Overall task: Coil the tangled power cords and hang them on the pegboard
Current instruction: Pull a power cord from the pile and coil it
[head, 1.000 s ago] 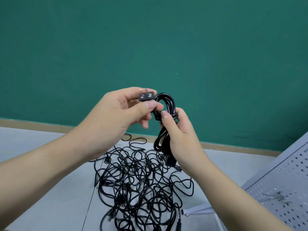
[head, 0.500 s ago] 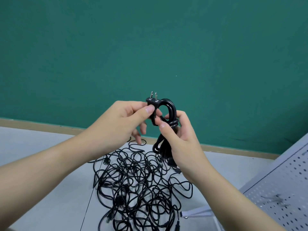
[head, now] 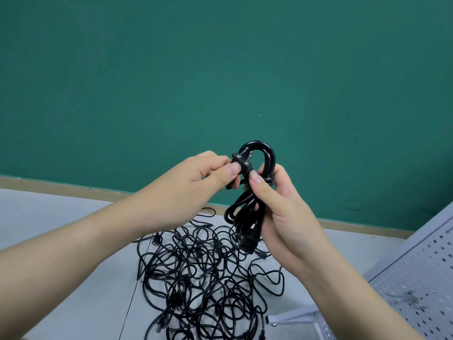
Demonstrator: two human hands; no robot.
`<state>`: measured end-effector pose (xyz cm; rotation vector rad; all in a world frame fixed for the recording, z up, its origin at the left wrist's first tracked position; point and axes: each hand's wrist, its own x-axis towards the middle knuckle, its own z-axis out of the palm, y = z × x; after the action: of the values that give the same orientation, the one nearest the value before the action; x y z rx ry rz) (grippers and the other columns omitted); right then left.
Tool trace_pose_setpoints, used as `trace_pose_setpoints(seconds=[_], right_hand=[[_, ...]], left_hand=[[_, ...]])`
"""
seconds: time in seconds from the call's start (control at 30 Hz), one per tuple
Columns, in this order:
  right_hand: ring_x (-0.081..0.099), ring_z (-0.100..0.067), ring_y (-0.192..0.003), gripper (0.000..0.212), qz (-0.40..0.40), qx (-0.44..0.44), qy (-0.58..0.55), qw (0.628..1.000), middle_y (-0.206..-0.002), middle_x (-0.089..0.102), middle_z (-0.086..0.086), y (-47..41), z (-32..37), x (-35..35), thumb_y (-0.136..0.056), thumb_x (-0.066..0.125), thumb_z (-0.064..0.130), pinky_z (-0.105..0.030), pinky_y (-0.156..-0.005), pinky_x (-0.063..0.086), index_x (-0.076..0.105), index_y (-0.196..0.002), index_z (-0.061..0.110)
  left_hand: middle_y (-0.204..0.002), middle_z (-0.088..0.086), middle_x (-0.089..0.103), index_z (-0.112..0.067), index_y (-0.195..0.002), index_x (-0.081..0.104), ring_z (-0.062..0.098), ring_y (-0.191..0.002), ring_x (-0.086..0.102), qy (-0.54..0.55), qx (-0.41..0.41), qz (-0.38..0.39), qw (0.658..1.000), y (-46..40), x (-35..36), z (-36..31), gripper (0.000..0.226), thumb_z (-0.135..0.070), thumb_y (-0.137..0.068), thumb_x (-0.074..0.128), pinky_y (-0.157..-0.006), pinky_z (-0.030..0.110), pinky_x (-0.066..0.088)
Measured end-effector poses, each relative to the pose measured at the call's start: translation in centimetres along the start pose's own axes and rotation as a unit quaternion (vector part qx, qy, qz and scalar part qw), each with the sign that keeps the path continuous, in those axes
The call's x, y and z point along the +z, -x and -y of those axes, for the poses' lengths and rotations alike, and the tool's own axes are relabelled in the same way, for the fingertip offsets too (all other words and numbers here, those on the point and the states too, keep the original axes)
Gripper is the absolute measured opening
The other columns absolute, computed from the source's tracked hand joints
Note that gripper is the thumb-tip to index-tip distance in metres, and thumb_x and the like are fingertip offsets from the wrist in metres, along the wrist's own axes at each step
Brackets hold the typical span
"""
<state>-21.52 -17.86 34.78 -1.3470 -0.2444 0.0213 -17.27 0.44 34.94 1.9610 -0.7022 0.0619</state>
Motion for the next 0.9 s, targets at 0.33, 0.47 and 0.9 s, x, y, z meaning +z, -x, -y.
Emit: trace_pose_setpoints(seconds=[0.33,0.47,0.9], right_hand=[[0.057,-0.011,-0.065,0.027,0.006,-0.031,0.070,0.997,-0.087,0.067,-0.003,-0.2,-0.4,-0.4,-0.088,0.070,0.026,-0.024,-0.059,0.050,0.060,-0.111,0.016],[0.061,-0.017,-0.076,0.019,0.031,-0.109,0.256,0.960,-0.093,0.073,-0.006,-0.2,-1.6,-1.0,-0.095,0.074,0.022,-0.035,-0.070,0.051,0.062,-0.108,0.027],[0.050,-0.008,-0.067,0.006,0.008,-0.134,0.291,0.947,-0.076,0.057,0.014,-0.5,-2.2,-1.2,-0.103,0.062,0.022,-0.024,-0.064,0.043,0.059,-0.108,0.023]], left_hand=[[-0.077,-0.010,0.054,-0.027,-0.071,0.065,0.007,-0.064,0.048,-0.060,-0.038,-0.001,0.997,0.1,-0.4,-0.5,0.044,-0.059,-0.098,0.051,-0.064,0.028,0.036],[-0.070,0.009,0.060,-0.023,-0.068,0.066,0.015,-0.059,0.045,-0.060,-0.077,-0.013,0.995,0.2,-0.2,-0.3,0.048,-0.063,-0.088,0.052,-0.060,0.036,0.038],[-0.069,-0.001,0.072,-0.016,-0.097,0.067,0.011,-0.064,0.063,0.135,-0.145,-0.067,0.978,0.4,0.6,0.5,0.027,-0.042,-0.092,0.070,-0.076,0.031,0.053]])
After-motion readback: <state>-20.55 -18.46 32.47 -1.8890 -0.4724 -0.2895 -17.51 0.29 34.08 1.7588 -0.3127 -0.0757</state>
